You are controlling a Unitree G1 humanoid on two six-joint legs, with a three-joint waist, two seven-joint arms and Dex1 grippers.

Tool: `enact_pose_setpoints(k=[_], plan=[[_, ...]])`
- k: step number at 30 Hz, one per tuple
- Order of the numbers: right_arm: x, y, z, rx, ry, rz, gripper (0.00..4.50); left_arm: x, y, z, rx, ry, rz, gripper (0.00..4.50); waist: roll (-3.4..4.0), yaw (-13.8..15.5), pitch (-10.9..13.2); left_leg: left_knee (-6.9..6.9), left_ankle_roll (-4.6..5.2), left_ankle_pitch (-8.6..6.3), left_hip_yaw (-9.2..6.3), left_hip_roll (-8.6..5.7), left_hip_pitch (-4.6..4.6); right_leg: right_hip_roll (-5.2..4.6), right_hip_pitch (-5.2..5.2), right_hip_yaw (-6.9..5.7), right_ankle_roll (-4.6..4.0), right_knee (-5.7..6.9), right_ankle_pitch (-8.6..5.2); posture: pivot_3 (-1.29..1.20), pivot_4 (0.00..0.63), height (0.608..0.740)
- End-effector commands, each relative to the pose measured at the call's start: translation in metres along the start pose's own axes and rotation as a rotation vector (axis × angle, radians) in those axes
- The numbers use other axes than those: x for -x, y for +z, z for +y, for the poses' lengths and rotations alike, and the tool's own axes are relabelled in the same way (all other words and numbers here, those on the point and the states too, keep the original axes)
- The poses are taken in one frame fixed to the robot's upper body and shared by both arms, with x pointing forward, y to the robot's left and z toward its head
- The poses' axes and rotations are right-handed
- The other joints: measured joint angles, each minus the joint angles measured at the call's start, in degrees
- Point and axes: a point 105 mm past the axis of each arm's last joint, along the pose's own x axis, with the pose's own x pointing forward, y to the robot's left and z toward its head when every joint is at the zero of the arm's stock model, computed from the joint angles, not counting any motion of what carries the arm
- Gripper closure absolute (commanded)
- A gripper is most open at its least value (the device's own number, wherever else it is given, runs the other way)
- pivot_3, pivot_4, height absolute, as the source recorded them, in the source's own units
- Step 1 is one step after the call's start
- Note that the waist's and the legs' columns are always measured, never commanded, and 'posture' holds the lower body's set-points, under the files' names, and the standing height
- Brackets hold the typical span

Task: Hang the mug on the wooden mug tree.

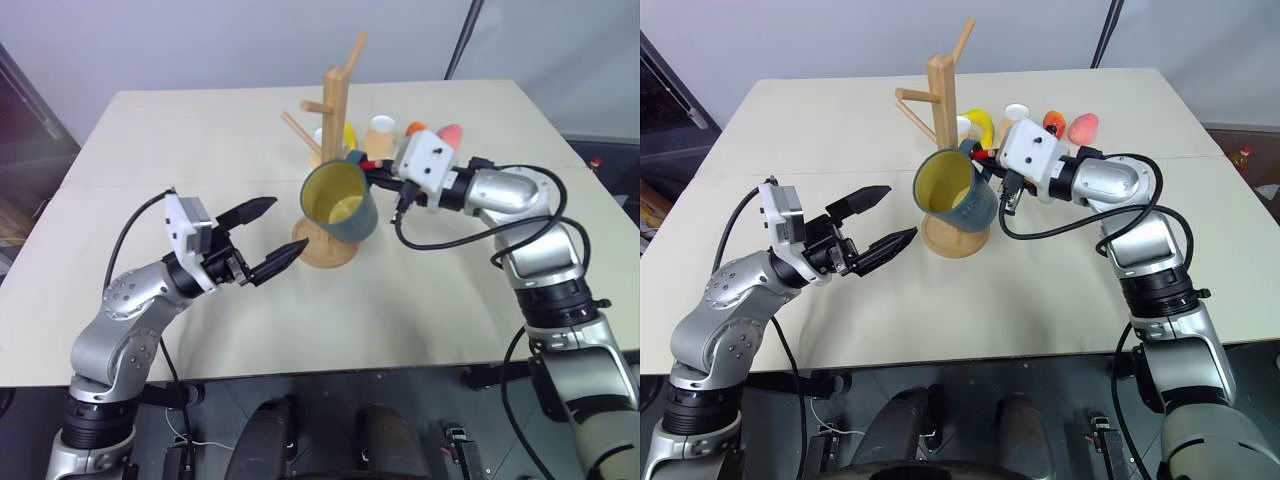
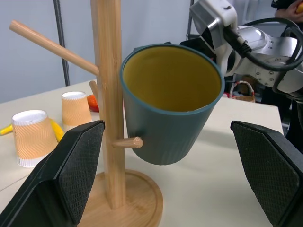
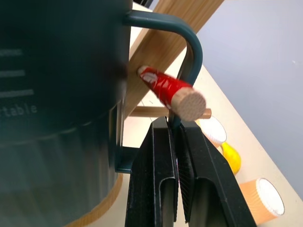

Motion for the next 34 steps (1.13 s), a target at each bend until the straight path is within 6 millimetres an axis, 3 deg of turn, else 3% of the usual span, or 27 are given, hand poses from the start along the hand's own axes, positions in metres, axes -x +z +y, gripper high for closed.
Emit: enact_pose_setpoints(k=[1,3,7,11,16,21,24,28,34], plan=[[0.002,0.017,-0.015,0.045,-0.055,-0.046,3.04,0.001,0.013,-0.001,-0.048,-0.003,-0.035,0.00,0.00,0.0,0.0,0.00,0.00,0.00,0.00,0.00,0.00,0.00,0.00,0.00,0.00,0.00,0.00,0.00,0.150,0.740],[0.005,0.019,-0.020,0.055,-0.081,-0.050,2.06,0.002,0.012,-0.001,-0.048,-0.002,-0.034,0.00,0.00,0.0,0.0,0.00,0.00,0.00,0.00,0.00,0.00,0.00,-0.01,0.00,0.00,0.01,0.00,0.00,0.150,0.740],[0.016,0.021,-0.031,0.073,-0.135,-0.046,2.06,0.003,0.011,0.000,-0.043,0.007,-0.029,0.00,0.00,0.0,0.0,-0.01,0.00,0.00,0.00,0.00,0.00,0.00,-0.01,0.00,0.00,0.00,0.00,0.00,0.150,0.740],[0.041,0.015,-0.042,0.030,-0.214,-0.043,2.06,0.008,0.006,0.009,-0.022,0.070,-0.012,0.00,-0.02,0.3,0.0,-0.01,0.00,0.00,0.00,-0.01,-0.02,-0.03,0.00,0.00,0.00,-0.02,0.00,0.00,0.150,0.740],[0.077,-0.011,-0.041,-0.138,-0.332,-0.028,2.06,0.026,-0.008,0.037,-0.017,0.267,0.028,0.00,-0.03,0.4,0.0,-0.01,0.00,0.00,0.00,-0.01,-0.01,-0.16,0.03,0.00,0.00,-0.04,0.00,0.00,0.150,0.740],[0.110,-0.065,-0.012,-0.426,-0.494,-0.040,2.06,0.063,-0.033,0.075,0.018,0.573,0.063,0.00,-0.04,0.4,0.0,-0.04,0.00,0.00,0.00,-0.01,0.01,-0.16,0.05,0.00,0.01,-0.02,0.00,0.00,0.150,0.740],[0.117,-0.089,0.010,-0.512,-0.526,-0.019,2.06,0.082,-0.053,0.084,0.024,0.686,0.119,0.00,-0.03,0.1,0.0,-0.04,0.00,0.00,0.01,-0.02,0.01,-0.14,0.03,0.00,0.01,-0.01,0.01,0.00,0.150,0.740],[0.119,-0.104,0.026,-0.582,-0.552,-0.016,2.06,0.098,-0.070,0.084,0.016,0.756,0.177,0.00,-0.02,0.0,0.0,-0.04,0.00,0.00,0.02,-0.01,0.02,-0.11,0.01,0.00,0.02,0.03,0.01,0.00,0.150,0.740],[0.115,-0.117,0.041,-0.625,-0.535,-0.007,2.06,0.105,-0.075,0.084,0.003,0.789,0.194,0.00,-0.03,0.1,0.0,-0.04,-0.01,-0.01,0.02,-0.01,0.02,-0.17,0.02,0.00,0.01,-0.01,0.01,0.00,0.150,0.740]])
